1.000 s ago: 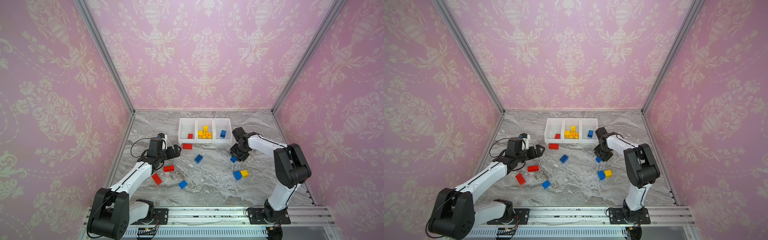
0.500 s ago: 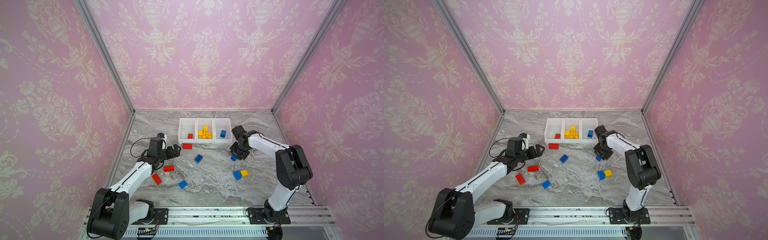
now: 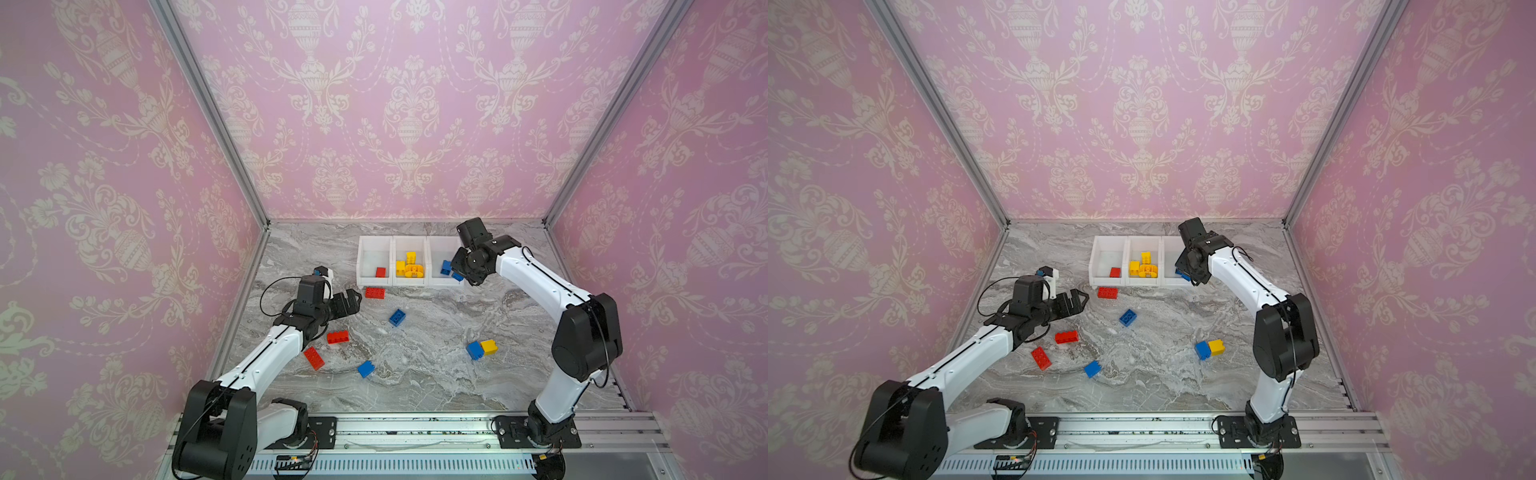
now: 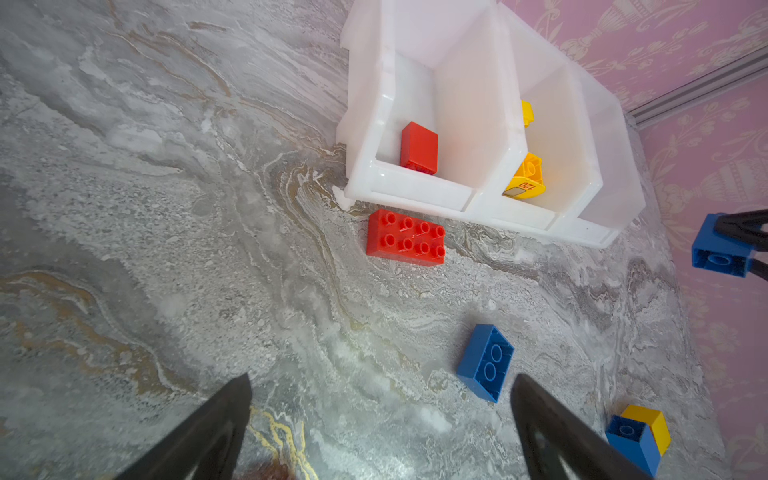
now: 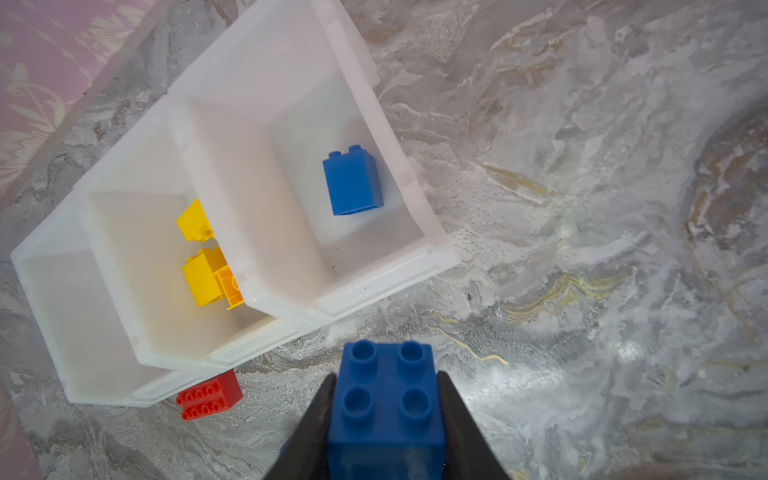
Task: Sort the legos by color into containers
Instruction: 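Carry the blue brick to the compartment nearest the right arm and release, then lower the left gripper onto the large red brick while the right gripper withdraws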
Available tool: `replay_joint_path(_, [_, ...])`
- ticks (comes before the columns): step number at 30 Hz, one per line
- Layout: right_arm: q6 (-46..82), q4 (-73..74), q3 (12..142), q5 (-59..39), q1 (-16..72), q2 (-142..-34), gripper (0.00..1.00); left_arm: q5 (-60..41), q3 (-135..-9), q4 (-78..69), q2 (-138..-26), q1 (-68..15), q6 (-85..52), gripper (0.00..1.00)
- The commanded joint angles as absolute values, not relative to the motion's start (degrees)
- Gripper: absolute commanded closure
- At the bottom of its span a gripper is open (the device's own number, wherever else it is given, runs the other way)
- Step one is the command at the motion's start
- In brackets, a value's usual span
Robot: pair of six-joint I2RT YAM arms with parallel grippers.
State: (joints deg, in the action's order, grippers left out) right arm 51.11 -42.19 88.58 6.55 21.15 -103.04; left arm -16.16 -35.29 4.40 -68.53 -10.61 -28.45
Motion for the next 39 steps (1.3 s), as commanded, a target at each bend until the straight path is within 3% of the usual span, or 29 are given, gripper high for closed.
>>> replay_joint_path(1, [46.15,-40.0,93.43,9.0,21.25,-107.54,0.72,-15.55,-34.61,5.8,-67.2,-10.34,-29.32,0.01])
replay_joint_path(17, [40.57,-36.61,110.49,9.75,20.67,-124.54,0.68,-14.77,-33.93,6.93,-66.19,-10.3,-29.44,0.01])
replay_joint_path(19, [40.26,-36.56,112.01,9.14,20.43,-125.89,0.64,-14.68,-33.93,7.19,-66.03,-10.36,-29.36,0.01])
replay_joint_path(26, [38.98,-36.59,114.69,6.5,20.27,-128.44,0.33,-14.4,-34.3,7.51,-66.05,-10.29,-29.44,0.01])
replay_joint_path(39, [37.36,-35.8,112.4,5.49,20.32,-124.62,0.29,-13.74,-35.78,9.32,-67.15,-10.46,-28.7,0.01])
